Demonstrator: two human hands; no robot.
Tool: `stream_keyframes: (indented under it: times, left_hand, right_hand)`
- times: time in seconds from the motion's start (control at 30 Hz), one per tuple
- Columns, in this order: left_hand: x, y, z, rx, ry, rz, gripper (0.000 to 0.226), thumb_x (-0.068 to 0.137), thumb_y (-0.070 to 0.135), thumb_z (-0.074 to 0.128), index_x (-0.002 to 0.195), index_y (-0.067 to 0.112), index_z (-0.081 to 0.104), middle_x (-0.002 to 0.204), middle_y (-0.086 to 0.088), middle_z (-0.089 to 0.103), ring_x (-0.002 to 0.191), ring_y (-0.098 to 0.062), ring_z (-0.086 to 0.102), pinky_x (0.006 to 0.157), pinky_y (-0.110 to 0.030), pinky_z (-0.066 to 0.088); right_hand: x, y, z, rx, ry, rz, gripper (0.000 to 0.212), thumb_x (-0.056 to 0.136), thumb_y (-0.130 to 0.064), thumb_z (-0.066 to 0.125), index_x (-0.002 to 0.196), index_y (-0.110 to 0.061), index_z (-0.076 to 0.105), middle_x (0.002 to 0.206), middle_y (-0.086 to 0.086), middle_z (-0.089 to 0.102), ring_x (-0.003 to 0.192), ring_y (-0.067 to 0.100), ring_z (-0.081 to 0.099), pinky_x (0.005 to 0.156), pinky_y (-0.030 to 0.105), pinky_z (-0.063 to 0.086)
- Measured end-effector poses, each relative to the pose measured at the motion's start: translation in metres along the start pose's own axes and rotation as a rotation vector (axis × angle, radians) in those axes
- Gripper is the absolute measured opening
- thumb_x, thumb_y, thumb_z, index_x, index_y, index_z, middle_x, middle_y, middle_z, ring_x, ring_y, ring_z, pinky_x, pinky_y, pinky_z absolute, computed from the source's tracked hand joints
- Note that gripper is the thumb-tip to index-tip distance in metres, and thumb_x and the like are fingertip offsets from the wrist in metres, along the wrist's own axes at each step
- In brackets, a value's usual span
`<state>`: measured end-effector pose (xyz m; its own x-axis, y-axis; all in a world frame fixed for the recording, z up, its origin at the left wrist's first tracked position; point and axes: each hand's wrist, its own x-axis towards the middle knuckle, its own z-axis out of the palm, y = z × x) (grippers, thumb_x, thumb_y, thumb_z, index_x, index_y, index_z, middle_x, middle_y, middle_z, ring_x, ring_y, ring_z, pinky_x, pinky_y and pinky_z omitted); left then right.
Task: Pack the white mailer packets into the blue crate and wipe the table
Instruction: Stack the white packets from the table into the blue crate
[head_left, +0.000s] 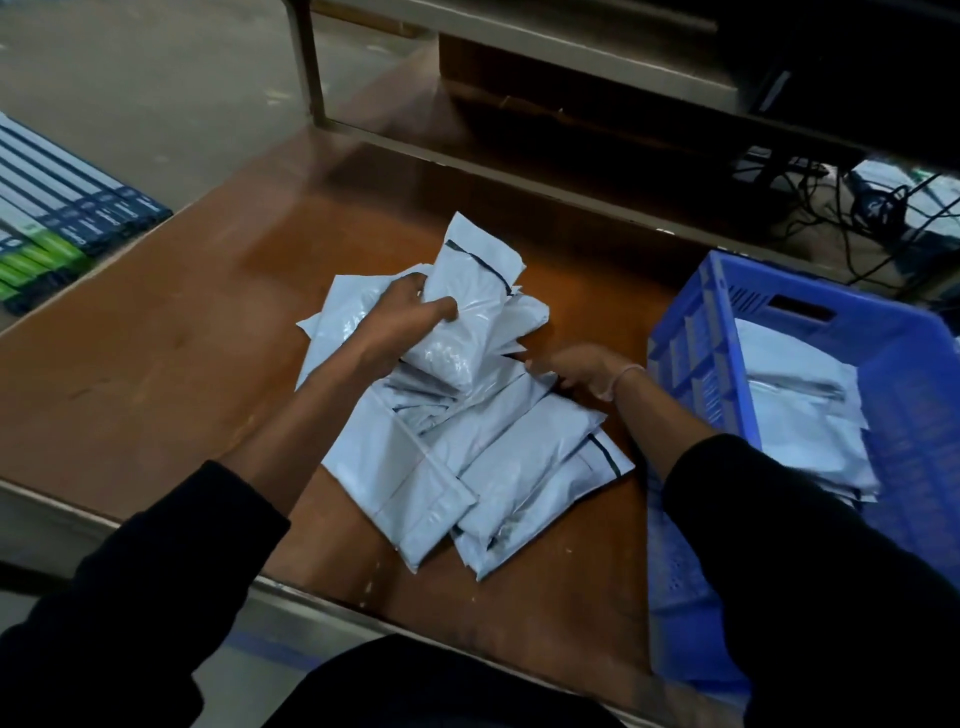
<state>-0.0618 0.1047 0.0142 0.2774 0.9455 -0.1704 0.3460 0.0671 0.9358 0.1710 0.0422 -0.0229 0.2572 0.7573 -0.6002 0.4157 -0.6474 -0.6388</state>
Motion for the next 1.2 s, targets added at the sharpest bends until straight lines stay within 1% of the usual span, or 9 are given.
stream_keyframes:
  times: [0.17,0.27,0.4,0.53,0.67,0.87,1.07,1.13,1.2]
  left_hand:
    - [0.0,-0.005,0.001,0.008,-0.013,0.006,0.041,0.092,0.024,0.069,0.13,0.018,0.055,0.113,0.003,0.059,0.094,-0.014,0.059,0.073,-0.026,0.045]
    - [-0.001,-0.004,0.003,0.014,-0.024,0.006,0.042,0.092,0.024,0.07,0.131,0.017,0.055,0.113,0.002,0.06,0.096,-0.015,0.06,0.076,-0.027,0.046]
    - [-0.001,-0.001,0.009,0.024,-0.047,0.006,0.046,0.091,0.025,0.07,0.133,0.016,0.054,0.117,0.0,0.061,0.107,-0.022,0.06,0.085,-0.032,0.046]
    - [-0.001,0.002,0.015,0.008,-0.055,0.02,0.045,0.093,0.024,0.068,0.134,0.017,0.053,0.122,0.0,0.061,0.112,-0.023,0.059,0.086,-0.032,0.046]
    - [0.002,0.004,0.02,0.011,-0.036,0.043,0.058,0.095,0.031,0.067,0.147,0.021,0.043,0.143,-0.001,0.054,0.127,-0.023,0.052,0.098,-0.037,0.046]
    - [-0.002,0.019,0.038,-0.012,-0.079,0.072,0.061,0.095,0.034,0.069,0.148,0.025,0.041,0.145,0.0,0.054,0.127,-0.024,0.053,0.109,-0.047,0.047]
    - [-0.023,0.031,0.07,-0.341,-0.356,-0.066,0.019,0.105,0.028,0.053,0.115,0.019,0.066,0.107,0.001,0.074,0.083,-0.007,0.074,0.07,-0.02,0.056]
    - [-0.03,0.031,0.074,-0.524,-0.423,-0.191,0.038,0.104,0.047,0.049,0.109,0.016,0.071,0.1,-0.003,0.077,0.082,-0.013,0.076,0.073,-0.026,0.06]
    - [-0.029,0.027,0.076,-0.566,-0.49,-0.213,0.07,0.094,0.071,0.047,0.126,0.013,0.07,0.111,-0.008,0.075,0.097,-0.022,0.075,0.085,-0.032,0.057]
  right_hand:
    - [0.004,-0.008,0.001,0.095,0.049,0.028,0.008,0.086,-0.005,0.072,0.093,-0.003,0.067,0.087,0.007,0.062,0.073,0.016,0.055,0.064,0.028,0.049]
    - [0.008,-0.008,-0.01,0.169,0.048,0.11,0.024,0.089,0.011,0.056,0.072,-0.006,0.054,0.079,0.011,0.055,0.071,0.02,0.055,0.063,0.029,0.051]
    - [0.006,-0.001,-0.032,0.264,0.072,0.087,0.026,0.092,0.013,0.047,0.077,-0.006,0.054,0.082,0.011,0.057,0.074,0.02,0.058,0.051,0.027,0.057]
    - [-0.017,-0.006,-0.064,0.17,0.123,-0.086,0.021,0.092,0.0,0.054,0.081,-0.018,0.058,0.086,0.004,0.06,0.071,0.013,0.058,0.056,0.02,0.055]
    - [-0.039,-0.02,-0.093,0.099,0.347,-0.323,0.027,0.086,0.013,0.051,0.101,0.001,0.07,0.091,0.019,0.068,0.059,0.008,0.065,0.051,0.02,0.056]
    - [-0.077,-0.03,-0.13,0.251,0.296,-0.485,0.027,0.091,0.012,0.049,0.1,-0.003,0.07,0.083,0.011,0.071,0.07,0.016,0.071,0.058,0.022,0.059]
    - [-0.079,-0.031,-0.129,0.479,0.256,-0.531,0.027,0.094,0.011,0.047,0.097,-0.006,0.068,0.078,0.004,0.073,0.068,0.012,0.072,0.054,0.022,0.057]
    - [-0.075,-0.028,-0.125,0.478,0.289,-0.546,0.027,0.093,0.012,0.048,0.094,-0.005,0.068,0.08,0.007,0.072,0.069,0.014,0.072,0.057,0.024,0.059]
    - [-0.071,-0.024,-0.122,0.471,0.317,-0.558,0.027,0.092,0.012,0.05,0.09,-0.007,0.069,0.084,0.01,0.071,0.073,0.018,0.072,0.06,0.025,0.059]
